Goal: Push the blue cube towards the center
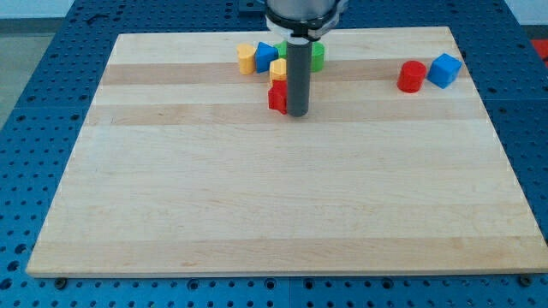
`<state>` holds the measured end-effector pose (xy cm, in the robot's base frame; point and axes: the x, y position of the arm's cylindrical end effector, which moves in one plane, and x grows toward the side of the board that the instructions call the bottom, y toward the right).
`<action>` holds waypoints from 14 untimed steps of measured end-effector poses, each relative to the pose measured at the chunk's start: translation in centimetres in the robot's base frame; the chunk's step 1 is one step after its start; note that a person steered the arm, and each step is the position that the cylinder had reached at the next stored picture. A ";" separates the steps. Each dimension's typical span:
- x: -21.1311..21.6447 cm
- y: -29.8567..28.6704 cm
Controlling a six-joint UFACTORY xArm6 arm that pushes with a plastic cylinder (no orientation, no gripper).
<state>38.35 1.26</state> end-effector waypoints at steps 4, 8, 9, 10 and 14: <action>1.9 12.2; -3.5 27.0; -3.5 27.2; -6.0 27.6; -8.7 24.8</action>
<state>29.67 26.05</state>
